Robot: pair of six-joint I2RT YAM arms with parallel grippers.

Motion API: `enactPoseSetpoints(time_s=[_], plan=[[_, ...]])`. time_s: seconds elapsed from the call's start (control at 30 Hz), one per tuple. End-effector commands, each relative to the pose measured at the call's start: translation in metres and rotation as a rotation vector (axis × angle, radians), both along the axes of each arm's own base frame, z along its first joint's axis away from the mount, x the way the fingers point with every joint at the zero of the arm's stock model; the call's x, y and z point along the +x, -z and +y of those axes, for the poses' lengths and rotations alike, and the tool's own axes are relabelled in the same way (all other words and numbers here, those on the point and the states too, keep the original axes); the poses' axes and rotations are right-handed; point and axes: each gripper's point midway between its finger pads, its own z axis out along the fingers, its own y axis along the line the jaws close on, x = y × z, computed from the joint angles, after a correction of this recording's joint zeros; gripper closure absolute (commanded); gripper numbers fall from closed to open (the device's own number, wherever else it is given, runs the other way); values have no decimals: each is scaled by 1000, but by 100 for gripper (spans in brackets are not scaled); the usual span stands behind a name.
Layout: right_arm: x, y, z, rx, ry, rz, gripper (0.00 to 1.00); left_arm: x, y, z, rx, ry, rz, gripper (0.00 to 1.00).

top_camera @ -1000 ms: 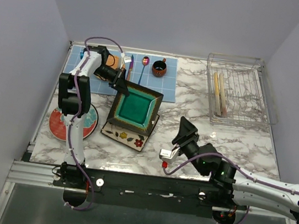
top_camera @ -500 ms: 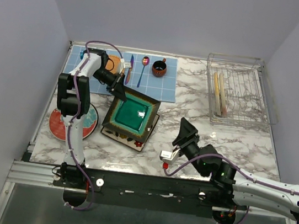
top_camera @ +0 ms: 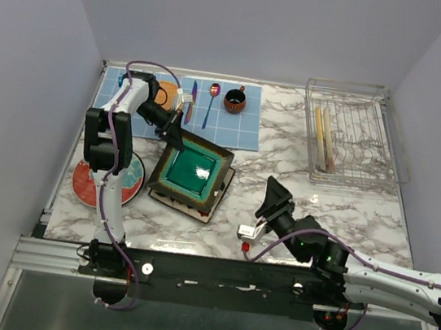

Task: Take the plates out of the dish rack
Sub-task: Place the plate at the center of the board.

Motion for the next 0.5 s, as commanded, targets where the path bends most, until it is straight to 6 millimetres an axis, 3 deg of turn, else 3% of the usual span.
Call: enactPoseSetpoints(time_s=[0.0, 0.47], plan=[[-2, -9, 0, 42, -12, -31, 38, -26, 18, 23, 161, 136, 32, 100], [-3, -8, -2, 39, -16, -38, 38, -20, 48, 15, 267, 121, 34, 100]])
